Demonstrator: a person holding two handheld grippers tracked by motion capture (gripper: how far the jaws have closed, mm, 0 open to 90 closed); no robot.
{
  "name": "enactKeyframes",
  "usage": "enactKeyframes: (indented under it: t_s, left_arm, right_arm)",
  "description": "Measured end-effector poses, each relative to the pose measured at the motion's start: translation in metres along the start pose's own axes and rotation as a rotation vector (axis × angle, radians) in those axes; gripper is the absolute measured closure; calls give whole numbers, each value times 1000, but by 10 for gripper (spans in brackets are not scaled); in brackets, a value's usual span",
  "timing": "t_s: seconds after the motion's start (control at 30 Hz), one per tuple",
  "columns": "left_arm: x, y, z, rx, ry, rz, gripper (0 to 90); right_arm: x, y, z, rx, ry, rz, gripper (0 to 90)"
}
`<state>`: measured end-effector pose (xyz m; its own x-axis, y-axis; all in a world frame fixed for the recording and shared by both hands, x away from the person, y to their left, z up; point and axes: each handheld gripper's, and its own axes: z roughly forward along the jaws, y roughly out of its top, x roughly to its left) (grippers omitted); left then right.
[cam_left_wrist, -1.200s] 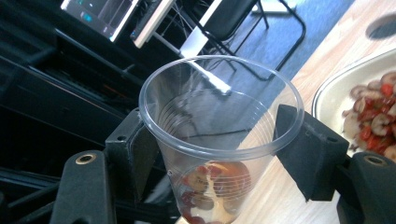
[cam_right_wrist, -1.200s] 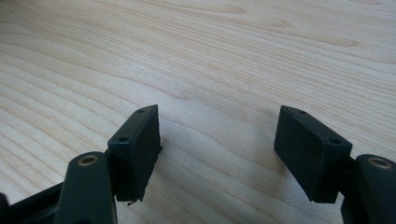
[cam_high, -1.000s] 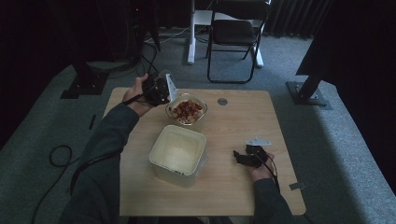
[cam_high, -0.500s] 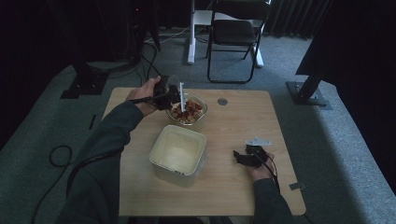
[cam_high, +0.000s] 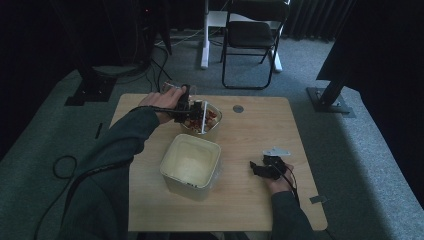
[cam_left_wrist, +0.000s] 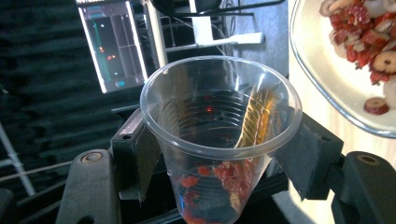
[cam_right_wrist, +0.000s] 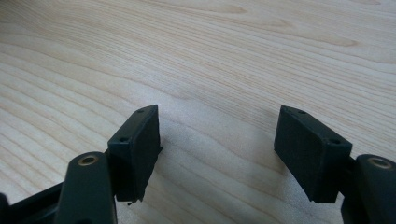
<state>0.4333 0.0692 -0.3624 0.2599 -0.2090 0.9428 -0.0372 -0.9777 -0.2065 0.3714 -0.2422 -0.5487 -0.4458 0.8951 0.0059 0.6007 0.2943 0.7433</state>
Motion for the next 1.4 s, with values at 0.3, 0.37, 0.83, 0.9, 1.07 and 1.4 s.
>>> enactKeyframes:
  t_s: [0.3, 0.37, 0.83, 0.9, 1.07, 1.4]
  left_arm:
    - [-3, 6, -3, 18, 36, 122, 357]
    - [-4, 6, -3, 19, 39, 133, 361]
    - [-4, 5, -5, 35, 71, 224, 363]
    - [-4, 5, -5, 36, 72, 227, 363]
    - [-5, 7, -5, 38, 77, 242, 364]
    - [-4, 7, 1, 55, 53, 246, 369]
  right_arm:
    - [0, 0, 0, 0, 0, 0, 309]
    - [0, 0, 0, 0, 0, -1, 309]
    - [0, 0, 0, 0, 0, 0, 310]
    - [0, 0, 0, 0, 0, 0, 309]
    - [0, 0, 0, 1, 1, 0, 309]
    - [0, 0, 0, 1, 1, 0, 309]
